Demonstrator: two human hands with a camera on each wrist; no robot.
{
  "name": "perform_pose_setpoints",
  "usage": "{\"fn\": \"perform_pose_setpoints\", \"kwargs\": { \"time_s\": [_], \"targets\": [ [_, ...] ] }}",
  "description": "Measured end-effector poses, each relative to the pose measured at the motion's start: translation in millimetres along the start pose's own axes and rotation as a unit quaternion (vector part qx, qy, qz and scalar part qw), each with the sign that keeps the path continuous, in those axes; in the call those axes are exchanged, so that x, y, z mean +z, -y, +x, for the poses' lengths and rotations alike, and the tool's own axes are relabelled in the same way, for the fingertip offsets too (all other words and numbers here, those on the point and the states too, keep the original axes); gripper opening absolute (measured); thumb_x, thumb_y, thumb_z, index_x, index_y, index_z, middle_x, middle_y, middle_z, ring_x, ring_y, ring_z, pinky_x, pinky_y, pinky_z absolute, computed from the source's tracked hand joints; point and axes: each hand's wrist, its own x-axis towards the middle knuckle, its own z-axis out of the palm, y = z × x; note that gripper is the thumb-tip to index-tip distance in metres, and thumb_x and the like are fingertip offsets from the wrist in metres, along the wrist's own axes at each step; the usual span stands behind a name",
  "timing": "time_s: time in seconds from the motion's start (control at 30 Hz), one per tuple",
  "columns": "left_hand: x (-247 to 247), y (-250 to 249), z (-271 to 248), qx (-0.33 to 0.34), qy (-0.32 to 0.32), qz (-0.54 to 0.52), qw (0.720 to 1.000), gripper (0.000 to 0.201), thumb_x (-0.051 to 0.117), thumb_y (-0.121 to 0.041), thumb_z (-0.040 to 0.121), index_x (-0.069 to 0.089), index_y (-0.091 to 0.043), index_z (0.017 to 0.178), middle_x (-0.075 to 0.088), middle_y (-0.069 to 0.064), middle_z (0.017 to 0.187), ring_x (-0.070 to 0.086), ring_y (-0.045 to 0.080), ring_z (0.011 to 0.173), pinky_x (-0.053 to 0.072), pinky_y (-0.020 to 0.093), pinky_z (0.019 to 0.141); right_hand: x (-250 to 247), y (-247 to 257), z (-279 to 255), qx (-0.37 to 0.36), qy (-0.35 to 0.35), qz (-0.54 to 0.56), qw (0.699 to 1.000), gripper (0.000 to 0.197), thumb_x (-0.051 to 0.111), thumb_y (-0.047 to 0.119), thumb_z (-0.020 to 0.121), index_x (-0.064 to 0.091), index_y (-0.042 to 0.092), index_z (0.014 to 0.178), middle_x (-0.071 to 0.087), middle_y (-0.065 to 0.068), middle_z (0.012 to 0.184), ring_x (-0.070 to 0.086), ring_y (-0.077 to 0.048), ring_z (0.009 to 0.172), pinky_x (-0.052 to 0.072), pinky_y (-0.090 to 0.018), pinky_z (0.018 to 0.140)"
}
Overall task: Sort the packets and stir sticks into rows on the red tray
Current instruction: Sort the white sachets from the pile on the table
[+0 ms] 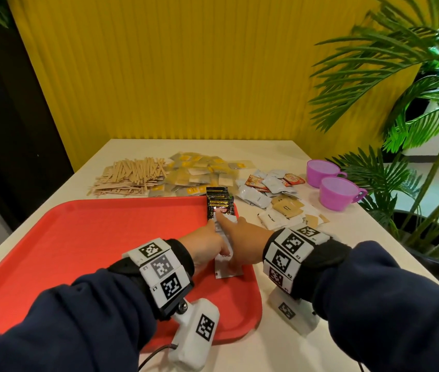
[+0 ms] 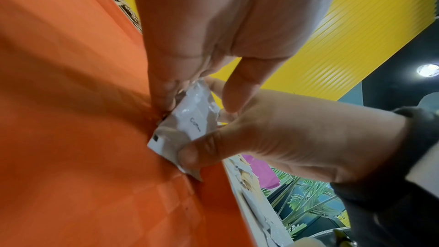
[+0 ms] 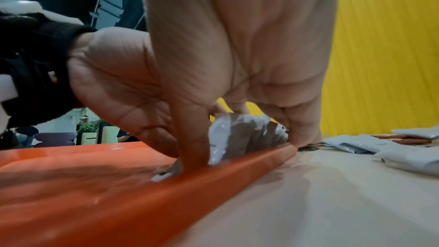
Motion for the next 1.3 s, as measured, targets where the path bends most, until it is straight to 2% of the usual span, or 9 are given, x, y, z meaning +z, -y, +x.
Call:
{"fn": "perform_pose_setpoints", "kwargs": {
  "time_s": [0.1,0.2,0.27,0.5,0.67,0.93,1.1,1.2,1.3],
  "targets": [
    [-1,2,4,-0.016,-0.015,0.005,1.000,0.074,0.040,0.021,0.079,0.023,-0.008,0.144,0.057,0.024,0.114,0.058,0.035,0.101,0.052,0.039,0.071,4,1,1,0.021,-0.030,-0.007,0.999,0.105,0.078,0.038,0.071,0.006,0.025,0.146,0.031,-0.021,0.132,0.050,-0.039,0.112,0.048,-0.039,0.091],
    [-3,1,2,-0.018,-0.016,0.008,1.000,0.065,0.041,0.020,0.077,0.033,-0.003,0.137,0.054,0.028,0.119,0.058,0.031,0.086,0.054,0.039,0.066,1,1,2,0.028,-0.033,0.002,0.999,0.088,0.078,0.037,0.071,0.022,0.019,0.137,0.036,-0.018,0.126,0.053,-0.036,0.107,0.049,-0.037,0.086],
    [-3,0,-1,-0.021,-0.026,0.034,0.999,0.058,0.043,0.018,0.077,0.038,0.000,0.132,0.053,0.026,0.112,0.050,0.022,0.072,0.042,0.026,0.047,-2,1,2,0.030,-0.025,0.010,0.999,0.091,0.077,0.027,0.073,0.017,0.017,0.142,0.034,-0.018,0.129,0.052,-0.036,0.109,0.048,-0.036,0.085],
    [-2,-3,-5,-0.016,-0.022,0.049,0.998,0.041,0.041,0.021,0.080,0.051,-0.003,0.112,0.056,0.009,0.083,0.048,0.015,0.059,0.035,0.017,0.040,-5,1,0,0.036,-0.015,0.020,0.999,0.096,0.072,0.026,0.078,0.006,0.011,0.147,0.034,-0.018,0.136,0.048,-0.034,0.118,0.045,-0.038,0.090],
    [-3,-4,-7,-0.035,-0.042,0.063,0.997,0.024,0.045,0.017,0.081,0.049,-0.003,0.092,0.044,0.014,0.079,0.038,0.018,0.057,0.027,0.026,0.049,-8,0,-4,0.041,-0.006,0.027,0.999,0.097,0.076,0.025,0.075,0.010,0.010,0.145,0.036,-0.017,0.133,0.048,-0.033,0.117,0.045,-0.037,0.087],
    [-3,-9,-12,-0.035,-0.053,0.060,0.996,0.029,0.047,0.016,0.078,0.053,0.001,0.103,0.053,0.020,0.091,0.040,0.019,0.053,0.029,0.026,0.049,-11,-2,-13,0.046,-0.022,0.039,0.998,0.089,0.072,0.029,0.078,0.015,0.011,0.144,0.038,-0.015,0.134,0.047,-0.032,0.118,0.046,-0.038,0.093],
    [-4,-8,-13,-0.014,-0.071,0.063,0.995,0.026,0.048,0.016,0.078,0.046,-0.010,0.077,0.051,0.014,0.084,0.047,0.024,0.069,0.033,0.029,0.057,-18,-9,-21,0.040,-0.026,0.057,0.997,0.089,0.071,0.031,0.079,0.014,0.014,0.146,0.037,-0.013,0.138,0.044,-0.029,0.122,0.042,-0.037,0.098],
    [-1,-15,-19,0.018,-0.078,0.046,0.996,0.025,0.050,0.012,0.078,0.050,-0.009,0.092,0.058,0.016,0.100,0.056,0.030,0.088,0.044,0.036,0.064,-27,-21,-34,0.042,-0.034,0.058,0.997,0.081,0.064,0.032,0.085,0.017,0.011,0.147,0.029,-0.010,0.148,0.034,-0.025,0.133,0.033,-0.035,0.107],
    [6,-23,-26,0.066,-0.089,0.054,0.992,0.060,0.056,0.000,0.073,0.045,-0.012,0.130,0.060,0.011,0.115,0.060,0.031,0.102,0.050,0.043,0.085,-33,-43,-49,0.071,-0.044,0.068,0.994,0.080,0.063,0.035,0.085,0.019,0.011,0.147,0.027,-0.007,0.152,0.030,-0.023,0.137,0.029,-0.034,0.110]
  ]
}}
